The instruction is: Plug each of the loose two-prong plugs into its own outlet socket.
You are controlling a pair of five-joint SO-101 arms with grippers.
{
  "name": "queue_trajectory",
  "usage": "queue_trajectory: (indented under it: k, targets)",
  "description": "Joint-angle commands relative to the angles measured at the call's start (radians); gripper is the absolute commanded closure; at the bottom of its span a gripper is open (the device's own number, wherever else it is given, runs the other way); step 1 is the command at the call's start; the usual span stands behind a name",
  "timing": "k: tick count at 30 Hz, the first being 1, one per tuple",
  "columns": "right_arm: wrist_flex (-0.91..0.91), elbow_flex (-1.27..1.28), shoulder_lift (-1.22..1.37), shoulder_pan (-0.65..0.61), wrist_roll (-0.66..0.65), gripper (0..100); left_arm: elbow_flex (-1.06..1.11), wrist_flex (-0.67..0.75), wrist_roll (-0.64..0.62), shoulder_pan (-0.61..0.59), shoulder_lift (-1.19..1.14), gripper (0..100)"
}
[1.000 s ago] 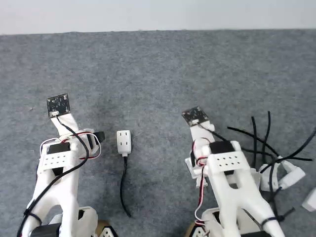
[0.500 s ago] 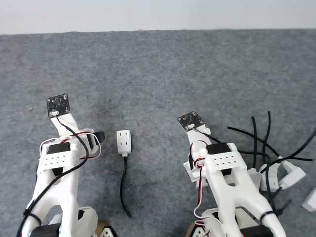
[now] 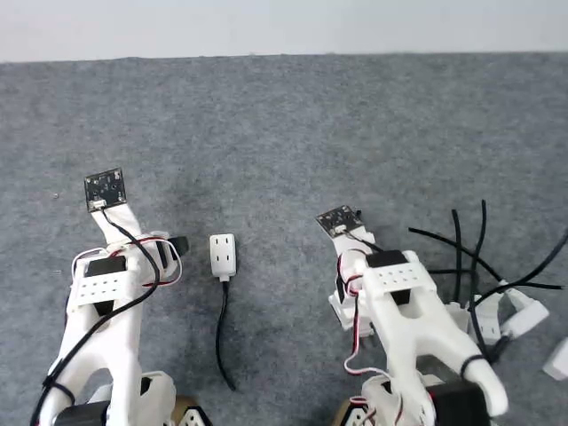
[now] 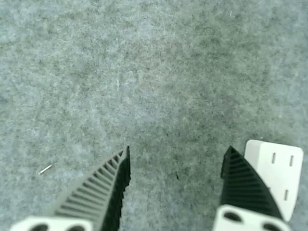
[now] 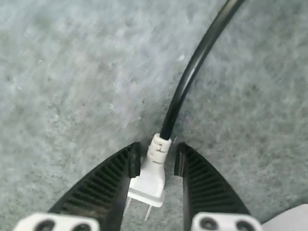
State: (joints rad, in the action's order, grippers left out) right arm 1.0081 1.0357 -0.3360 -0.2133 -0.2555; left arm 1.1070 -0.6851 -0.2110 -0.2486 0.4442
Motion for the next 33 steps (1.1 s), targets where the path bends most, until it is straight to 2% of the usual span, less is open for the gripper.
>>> queue_trajectory:
  k: [1,11,14,17,25,28,33]
  targets:
    - [-0.001,-0.048,0.015,-0.005,0.011,87.1,-0.053,0.017,0.006,0.005,-0.002,71]
    - [-0.005,-0.063,0.027,-0.005,0.012,92.0,-0.051,0.017,0.006,0.005,0.002,71]
    - [-0.005,-0.063,0.025,-0.002,0.011,99.8,-0.050,0.017,0.006,0.005,0.003,71]
    - [0.002,-0.078,0.013,0.028,0.005,99.2,-0.053,0.002,0.006,0.008,0.003,71]
    - [0.217,-0.238,-0.173,0.027,-0.041,99.1,-0.091,-0.074,0.006,0.011,-0.006,71]
    - [0.321,-0.333,-0.300,-0.013,-0.043,99.1,-0.091,-0.074,0.008,0.025,-0.006,78]
    - [0.429,-0.489,-0.440,-0.165,-0.041,99.1,-0.093,-0.071,0.089,0.037,-0.006,99]
